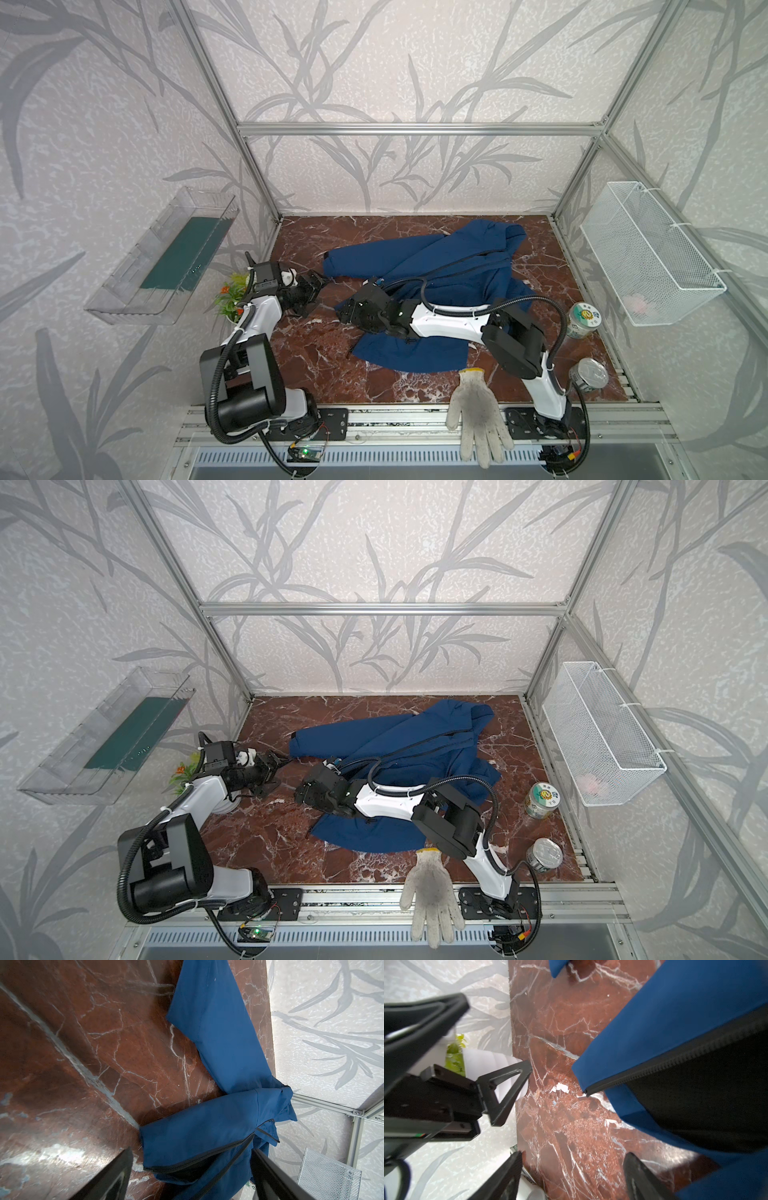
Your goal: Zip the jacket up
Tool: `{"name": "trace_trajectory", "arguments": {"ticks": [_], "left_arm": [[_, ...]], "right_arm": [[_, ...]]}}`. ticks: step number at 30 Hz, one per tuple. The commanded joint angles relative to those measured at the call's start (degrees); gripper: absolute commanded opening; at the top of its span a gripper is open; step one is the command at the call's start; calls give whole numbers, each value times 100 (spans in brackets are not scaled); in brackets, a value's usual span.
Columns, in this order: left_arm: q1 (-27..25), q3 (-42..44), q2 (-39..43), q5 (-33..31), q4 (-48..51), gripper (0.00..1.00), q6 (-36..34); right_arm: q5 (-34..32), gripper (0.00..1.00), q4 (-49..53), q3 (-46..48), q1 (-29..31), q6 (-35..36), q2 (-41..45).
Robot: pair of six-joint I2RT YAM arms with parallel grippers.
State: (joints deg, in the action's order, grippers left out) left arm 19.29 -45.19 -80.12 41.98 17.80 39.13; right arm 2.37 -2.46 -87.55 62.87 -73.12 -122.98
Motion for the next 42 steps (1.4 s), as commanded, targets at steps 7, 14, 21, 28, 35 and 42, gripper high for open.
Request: {"name": "trace_trajectory", "arguments": {"ticks": [7,14,21,28,35,42], "left_arm": [[23,-103,-20,-41,-34,91,-31],[28,-129,-8,-54,10,91,-48],[18,-136,89,-40,30,91,6],[-11,-104,167,-19,94,90,7],[-139,87,534,114,311,90,14],[-519,323,1232,531,706,90,301]], "right_arm": [[123,66,-597,-421,-129,-158,-599],[156,55,-695,-667,-260,-228,-876],[210,50,-946,-776,-337,-433,-1141],[231,33,-1186,-804,-354,-420,-1259],[194,0,-1591,-260,-389,-380,-896],[252,0,-2063,657,-668,-218,-121]]}}
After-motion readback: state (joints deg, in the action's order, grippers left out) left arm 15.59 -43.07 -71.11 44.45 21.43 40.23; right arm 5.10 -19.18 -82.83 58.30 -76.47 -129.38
